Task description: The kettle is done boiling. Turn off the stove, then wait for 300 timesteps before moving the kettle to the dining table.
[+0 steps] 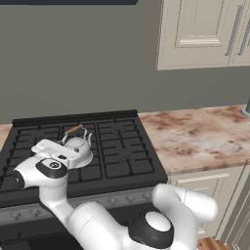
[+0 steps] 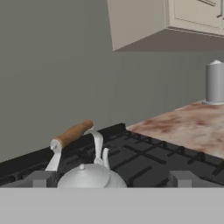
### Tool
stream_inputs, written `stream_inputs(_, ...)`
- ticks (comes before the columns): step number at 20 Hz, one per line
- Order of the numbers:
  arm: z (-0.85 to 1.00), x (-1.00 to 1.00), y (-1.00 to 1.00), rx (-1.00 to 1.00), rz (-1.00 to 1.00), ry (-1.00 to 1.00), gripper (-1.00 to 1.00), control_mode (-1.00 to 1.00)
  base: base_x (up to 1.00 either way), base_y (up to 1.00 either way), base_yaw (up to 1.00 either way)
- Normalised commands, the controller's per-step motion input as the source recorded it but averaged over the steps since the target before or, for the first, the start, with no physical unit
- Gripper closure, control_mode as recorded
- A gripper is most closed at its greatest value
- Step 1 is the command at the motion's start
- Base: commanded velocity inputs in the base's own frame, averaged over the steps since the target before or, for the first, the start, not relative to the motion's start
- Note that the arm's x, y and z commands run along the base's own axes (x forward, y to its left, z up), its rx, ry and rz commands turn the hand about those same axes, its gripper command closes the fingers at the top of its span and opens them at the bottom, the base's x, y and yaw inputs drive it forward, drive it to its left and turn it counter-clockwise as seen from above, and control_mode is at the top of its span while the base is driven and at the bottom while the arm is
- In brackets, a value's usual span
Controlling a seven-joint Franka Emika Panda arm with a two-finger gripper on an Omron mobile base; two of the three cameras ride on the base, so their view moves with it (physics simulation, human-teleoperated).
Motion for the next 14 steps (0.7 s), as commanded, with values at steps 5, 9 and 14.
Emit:
stream_inputs(5,0.0,0.22,0.1,0.0,-0.03,0.0,-1.0,-1.0,0.0,0.0,0.0)
stream_inputs(9,0.0,0.29,0.09,0.0,-0.01,0.02,-1.0,-1.0,0.0,0.0,0.0)
stream_inputs(14,0.0,0.3,0.1,0.0,0.0,0.04,-1.0,-1.0,0.0,0.0,0.0)
